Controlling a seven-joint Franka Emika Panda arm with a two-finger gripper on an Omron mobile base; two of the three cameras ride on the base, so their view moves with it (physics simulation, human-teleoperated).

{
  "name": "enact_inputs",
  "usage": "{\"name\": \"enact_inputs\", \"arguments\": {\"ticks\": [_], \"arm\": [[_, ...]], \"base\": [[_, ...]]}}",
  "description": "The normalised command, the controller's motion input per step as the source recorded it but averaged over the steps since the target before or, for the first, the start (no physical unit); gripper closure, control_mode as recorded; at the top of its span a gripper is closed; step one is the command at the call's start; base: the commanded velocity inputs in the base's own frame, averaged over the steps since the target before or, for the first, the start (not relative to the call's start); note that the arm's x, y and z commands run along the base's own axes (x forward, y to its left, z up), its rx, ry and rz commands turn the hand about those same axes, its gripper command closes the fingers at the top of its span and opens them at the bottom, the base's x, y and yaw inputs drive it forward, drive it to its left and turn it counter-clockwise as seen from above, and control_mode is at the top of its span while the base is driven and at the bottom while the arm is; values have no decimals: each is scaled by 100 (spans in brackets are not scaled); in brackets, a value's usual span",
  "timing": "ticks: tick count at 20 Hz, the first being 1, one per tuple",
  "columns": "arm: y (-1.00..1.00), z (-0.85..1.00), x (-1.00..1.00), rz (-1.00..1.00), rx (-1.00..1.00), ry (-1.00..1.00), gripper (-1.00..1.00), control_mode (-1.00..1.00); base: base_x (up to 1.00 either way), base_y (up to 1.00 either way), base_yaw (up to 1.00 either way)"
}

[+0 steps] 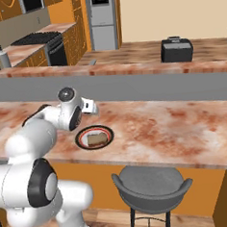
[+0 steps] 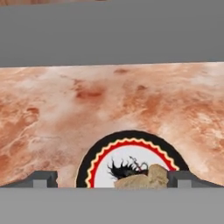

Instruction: Start the toaster. Once the lever pops up, take the bread to the plate on the dining counter.

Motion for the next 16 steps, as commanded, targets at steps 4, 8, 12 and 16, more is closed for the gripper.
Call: {"name": "enact_inputs", "arguments": {"ticks": [4, 8, 12, 16], "arm": [[-7, 31, -64, -7, -4, 0, -100, -100], [-33, 24, -92, -11, -2, 0, -100, -100], [-47, 24, -96, -8, 0, 0, -100, -100], [-28, 36, -85, -9, 0, 7, -100, -100]], "base": [[0, 0, 0], [0, 0, 0], [0, 0, 0], [0, 0, 0]]}}
